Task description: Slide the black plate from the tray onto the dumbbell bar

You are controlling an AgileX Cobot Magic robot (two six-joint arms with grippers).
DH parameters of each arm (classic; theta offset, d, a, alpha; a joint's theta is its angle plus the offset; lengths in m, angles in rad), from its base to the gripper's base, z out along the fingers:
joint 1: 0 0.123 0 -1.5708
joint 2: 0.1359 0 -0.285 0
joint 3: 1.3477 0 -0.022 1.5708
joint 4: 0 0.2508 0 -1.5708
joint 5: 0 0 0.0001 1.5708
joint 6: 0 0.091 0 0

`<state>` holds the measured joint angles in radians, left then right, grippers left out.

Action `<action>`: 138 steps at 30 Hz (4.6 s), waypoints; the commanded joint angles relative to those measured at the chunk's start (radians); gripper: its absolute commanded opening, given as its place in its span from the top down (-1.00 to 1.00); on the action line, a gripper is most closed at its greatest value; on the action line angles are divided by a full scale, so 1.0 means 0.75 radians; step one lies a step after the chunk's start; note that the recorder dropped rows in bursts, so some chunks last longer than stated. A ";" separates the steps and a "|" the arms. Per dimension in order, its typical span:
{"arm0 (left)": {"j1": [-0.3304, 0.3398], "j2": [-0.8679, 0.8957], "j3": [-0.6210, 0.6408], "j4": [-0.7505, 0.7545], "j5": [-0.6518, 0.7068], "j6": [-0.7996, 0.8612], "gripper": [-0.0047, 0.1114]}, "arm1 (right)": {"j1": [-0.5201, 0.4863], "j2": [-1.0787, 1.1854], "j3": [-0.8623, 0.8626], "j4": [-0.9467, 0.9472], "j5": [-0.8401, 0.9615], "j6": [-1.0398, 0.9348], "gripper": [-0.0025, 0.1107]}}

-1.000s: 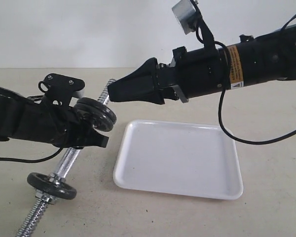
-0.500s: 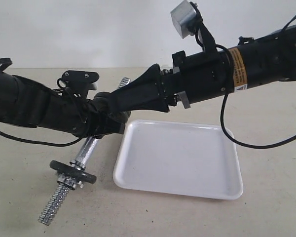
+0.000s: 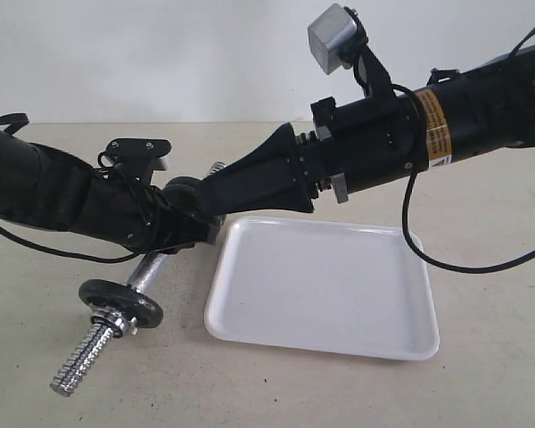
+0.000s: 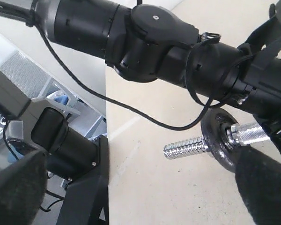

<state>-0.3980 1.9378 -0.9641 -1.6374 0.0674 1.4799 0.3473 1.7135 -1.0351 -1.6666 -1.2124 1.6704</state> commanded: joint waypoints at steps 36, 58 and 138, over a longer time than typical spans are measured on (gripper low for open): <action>0.011 -0.062 -0.049 -0.001 0.161 0.025 0.12 | -0.002 -0.013 -0.005 0.000 -0.012 -0.008 -0.90; 0.011 -0.125 -0.049 0.006 0.200 0.022 -0.14 | -0.002 -0.013 -0.005 0.000 0.007 -0.011 -0.90; 0.011 -2.202 0.348 1.288 0.473 -0.659 0.84 | 0.001 -2.008 0.356 1.738 2.459 -2.310 0.80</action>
<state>-0.3891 0.2916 -0.7828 -0.5520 0.4809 0.8854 0.3473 0.2138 -0.7679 -0.3818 0.6454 -0.1218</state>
